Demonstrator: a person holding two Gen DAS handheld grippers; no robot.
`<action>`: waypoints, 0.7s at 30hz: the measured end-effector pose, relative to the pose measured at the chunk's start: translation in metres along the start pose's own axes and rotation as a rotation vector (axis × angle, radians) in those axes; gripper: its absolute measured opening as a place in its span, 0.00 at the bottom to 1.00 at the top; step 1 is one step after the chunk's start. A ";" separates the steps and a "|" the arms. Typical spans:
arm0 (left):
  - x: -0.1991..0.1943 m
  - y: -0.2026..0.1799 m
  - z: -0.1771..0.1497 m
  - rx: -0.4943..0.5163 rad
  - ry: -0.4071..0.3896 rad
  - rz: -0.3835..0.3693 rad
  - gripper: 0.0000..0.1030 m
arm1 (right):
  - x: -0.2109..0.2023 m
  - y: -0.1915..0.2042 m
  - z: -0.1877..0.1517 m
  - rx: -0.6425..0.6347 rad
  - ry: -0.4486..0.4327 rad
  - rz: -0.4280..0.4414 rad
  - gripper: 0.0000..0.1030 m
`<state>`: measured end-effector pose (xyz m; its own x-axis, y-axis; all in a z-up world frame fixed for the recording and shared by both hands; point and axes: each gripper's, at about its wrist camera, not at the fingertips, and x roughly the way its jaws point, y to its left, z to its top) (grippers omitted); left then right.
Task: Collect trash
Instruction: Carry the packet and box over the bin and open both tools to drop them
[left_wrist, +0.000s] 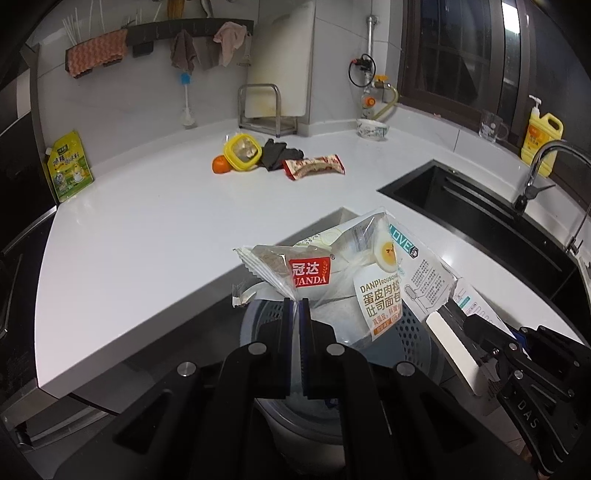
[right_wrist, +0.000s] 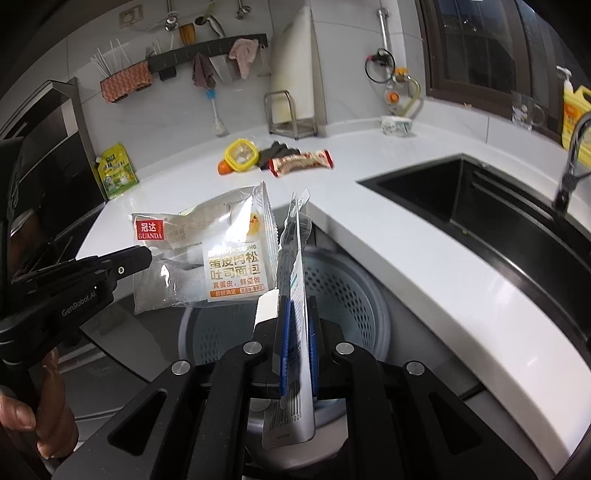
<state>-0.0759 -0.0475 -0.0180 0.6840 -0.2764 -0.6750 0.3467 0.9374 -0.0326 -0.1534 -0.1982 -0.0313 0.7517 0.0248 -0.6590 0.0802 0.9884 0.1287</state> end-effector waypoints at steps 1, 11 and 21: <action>0.004 -0.001 -0.002 0.001 0.011 -0.001 0.04 | 0.003 -0.002 -0.004 0.006 0.014 -0.003 0.08; 0.050 -0.008 -0.022 0.016 0.140 0.013 0.04 | 0.033 -0.015 -0.016 0.040 0.121 -0.024 0.08; 0.070 -0.013 -0.024 0.022 0.163 0.034 0.08 | 0.067 -0.017 -0.018 0.057 0.188 -0.014 0.08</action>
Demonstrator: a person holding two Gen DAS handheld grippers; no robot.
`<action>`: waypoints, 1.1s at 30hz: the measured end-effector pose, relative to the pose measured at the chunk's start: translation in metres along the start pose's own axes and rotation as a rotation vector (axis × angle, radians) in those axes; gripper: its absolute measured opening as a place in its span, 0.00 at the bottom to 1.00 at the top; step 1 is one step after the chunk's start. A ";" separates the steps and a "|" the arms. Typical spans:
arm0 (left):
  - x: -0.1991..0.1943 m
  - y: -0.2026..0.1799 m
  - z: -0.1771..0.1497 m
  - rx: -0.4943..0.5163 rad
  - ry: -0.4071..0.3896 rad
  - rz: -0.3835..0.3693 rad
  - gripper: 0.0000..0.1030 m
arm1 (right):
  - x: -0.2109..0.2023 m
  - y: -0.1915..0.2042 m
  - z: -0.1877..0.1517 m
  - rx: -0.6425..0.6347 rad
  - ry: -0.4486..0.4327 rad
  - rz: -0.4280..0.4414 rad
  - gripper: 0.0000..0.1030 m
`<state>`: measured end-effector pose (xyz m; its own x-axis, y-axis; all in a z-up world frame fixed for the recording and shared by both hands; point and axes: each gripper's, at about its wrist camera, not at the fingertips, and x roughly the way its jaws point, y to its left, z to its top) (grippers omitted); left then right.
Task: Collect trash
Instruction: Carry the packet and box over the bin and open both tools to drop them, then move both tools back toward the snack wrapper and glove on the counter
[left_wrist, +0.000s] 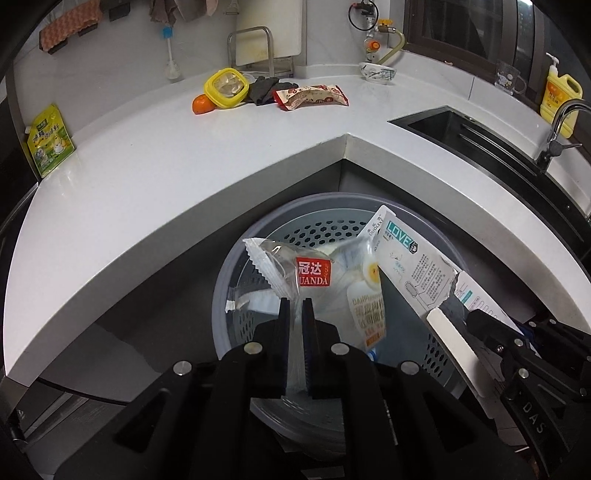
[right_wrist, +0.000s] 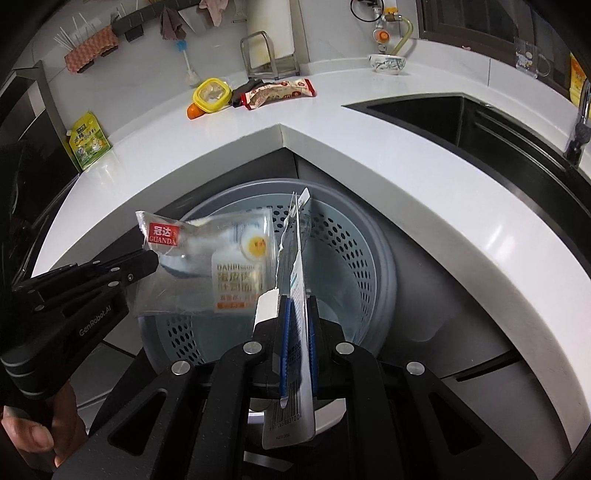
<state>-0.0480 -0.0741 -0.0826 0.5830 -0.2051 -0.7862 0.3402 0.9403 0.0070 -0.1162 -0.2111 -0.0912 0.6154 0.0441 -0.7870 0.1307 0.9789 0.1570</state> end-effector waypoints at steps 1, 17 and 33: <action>0.001 0.000 0.000 -0.004 0.002 -0.002 0.08 | 0.001 -0.001 0.000 0.003 0.001 0.000 0.08; 0.001 0.014 0.002 -0.063 -0.018 0.019 0.60 | 0.000 -0.005 0.000 0.023 -0.033 -0.006 0.37; -0.004 0.019 0.001 -0.066 -0.028 0.028 0.68 | -0.005 -0.008 -0.002 0.035 -0.048 0.007 0.38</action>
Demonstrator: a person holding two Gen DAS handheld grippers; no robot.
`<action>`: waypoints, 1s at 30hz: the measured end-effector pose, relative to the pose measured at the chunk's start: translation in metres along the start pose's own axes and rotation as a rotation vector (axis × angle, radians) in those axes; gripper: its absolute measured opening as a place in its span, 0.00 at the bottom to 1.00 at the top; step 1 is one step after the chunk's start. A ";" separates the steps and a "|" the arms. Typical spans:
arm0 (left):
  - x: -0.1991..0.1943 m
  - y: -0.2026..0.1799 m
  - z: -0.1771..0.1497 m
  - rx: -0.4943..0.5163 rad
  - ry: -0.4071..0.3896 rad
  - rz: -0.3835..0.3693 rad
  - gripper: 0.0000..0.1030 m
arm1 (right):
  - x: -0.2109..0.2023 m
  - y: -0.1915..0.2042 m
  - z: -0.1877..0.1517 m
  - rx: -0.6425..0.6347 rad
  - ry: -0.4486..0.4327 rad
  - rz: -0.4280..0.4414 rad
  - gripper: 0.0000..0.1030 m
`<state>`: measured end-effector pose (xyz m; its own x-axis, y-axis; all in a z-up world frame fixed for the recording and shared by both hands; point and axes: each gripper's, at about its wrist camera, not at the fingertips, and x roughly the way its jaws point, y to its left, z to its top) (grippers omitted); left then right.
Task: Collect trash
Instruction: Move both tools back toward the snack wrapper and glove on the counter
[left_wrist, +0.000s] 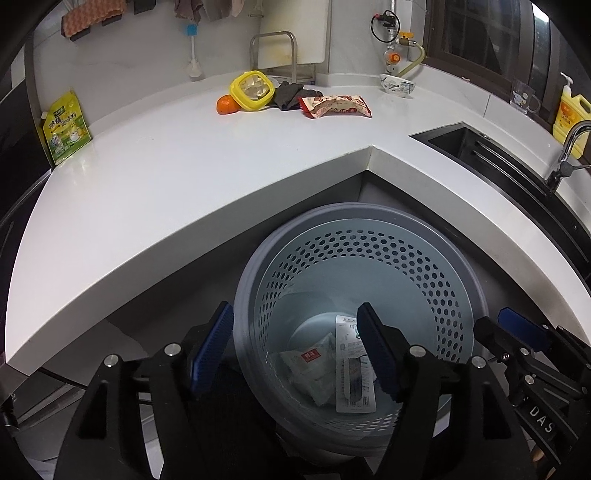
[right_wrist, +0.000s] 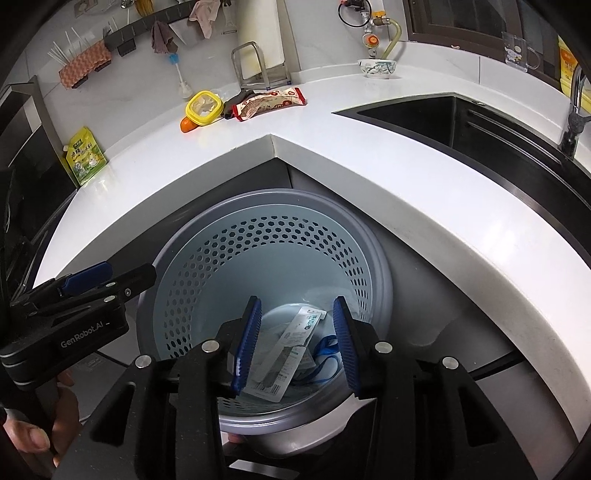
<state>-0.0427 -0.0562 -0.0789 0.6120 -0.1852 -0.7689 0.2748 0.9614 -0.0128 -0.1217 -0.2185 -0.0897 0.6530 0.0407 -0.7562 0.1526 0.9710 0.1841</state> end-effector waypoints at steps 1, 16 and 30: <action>0.000 0.002 0.001 -0.005 0.002 -0.002 0.68 | 0.000 -0.001 0.000 0.001 -0.001 0.002 0.40; -0.010 0.026 0.024 -0.047 -0.045 0.007 0.79 | 0.003 -0.002 0.020 0.010 -0.019 0.022 0.51; -0.006 0.058 0.102 -0.096 -0.155 0.025 0.86 | 0.015 0.009 0.104 -0.007 -0.086 0.021 0.54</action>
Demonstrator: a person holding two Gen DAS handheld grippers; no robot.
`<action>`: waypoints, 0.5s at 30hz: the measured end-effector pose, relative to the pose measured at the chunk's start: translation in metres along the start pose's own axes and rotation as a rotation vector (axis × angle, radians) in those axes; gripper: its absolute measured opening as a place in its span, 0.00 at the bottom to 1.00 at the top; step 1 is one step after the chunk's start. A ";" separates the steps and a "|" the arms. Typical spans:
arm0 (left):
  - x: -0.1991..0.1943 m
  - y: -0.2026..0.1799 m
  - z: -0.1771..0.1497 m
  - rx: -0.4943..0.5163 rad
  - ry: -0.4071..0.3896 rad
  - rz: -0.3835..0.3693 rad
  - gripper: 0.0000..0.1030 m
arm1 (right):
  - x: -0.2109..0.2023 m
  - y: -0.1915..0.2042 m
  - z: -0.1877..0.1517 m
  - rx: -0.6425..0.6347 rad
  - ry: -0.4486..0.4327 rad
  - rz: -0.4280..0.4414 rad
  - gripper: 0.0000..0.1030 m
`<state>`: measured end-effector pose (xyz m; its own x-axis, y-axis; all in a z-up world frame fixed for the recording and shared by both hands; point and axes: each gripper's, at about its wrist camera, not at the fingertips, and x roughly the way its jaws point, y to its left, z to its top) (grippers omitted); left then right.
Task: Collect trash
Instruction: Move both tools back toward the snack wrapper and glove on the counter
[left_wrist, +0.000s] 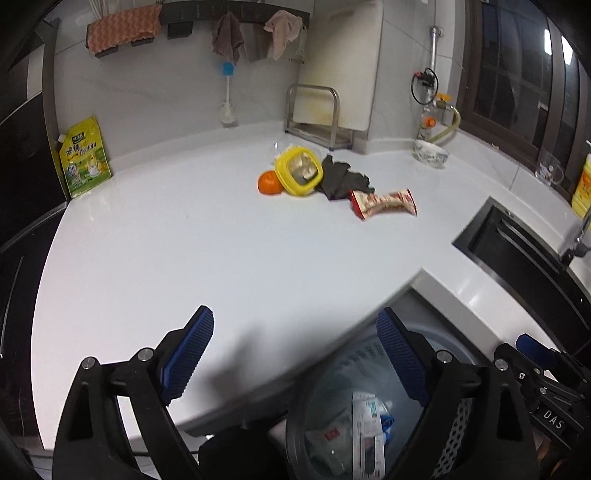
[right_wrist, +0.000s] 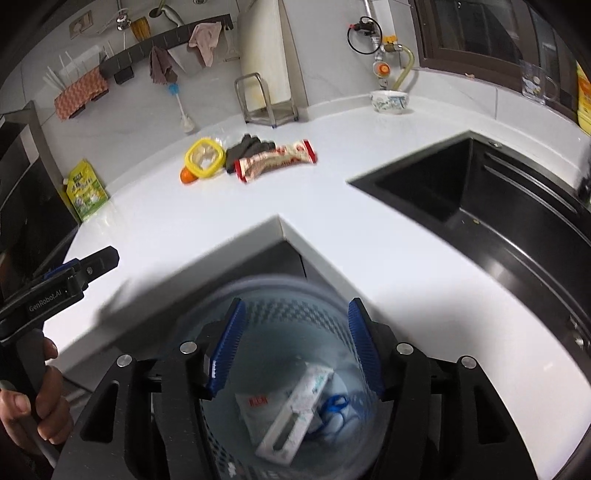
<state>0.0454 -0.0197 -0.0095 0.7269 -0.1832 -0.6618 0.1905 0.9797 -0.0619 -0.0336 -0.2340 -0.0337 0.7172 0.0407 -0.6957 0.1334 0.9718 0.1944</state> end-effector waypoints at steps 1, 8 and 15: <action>0.002 0.002 0.005 -0.003 -0.006 0.002 0.86 | 0.004 0.003 0.010 -0.005 -0.009 0.000 0.55; 0.025 0.014 0.038 -0.018 -0.029 0.029 0.87 | 0.035 0.020 0.053 0.024 -0.011 0.021 0.56; 0.052 0.033 0.056 -0.027 -0.020 0.051 0.87 | 0.073 0.039 0.086 0.066 0.001 0.022 0.56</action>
<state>0.1261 -0.0016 -0.0044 0.7484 -0.1346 -0.6494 0.1352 0.9896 -0.0493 0.0825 -0.2128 -0.0173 0.7196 0.0626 -0.6915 0.1621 0.9533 0.2550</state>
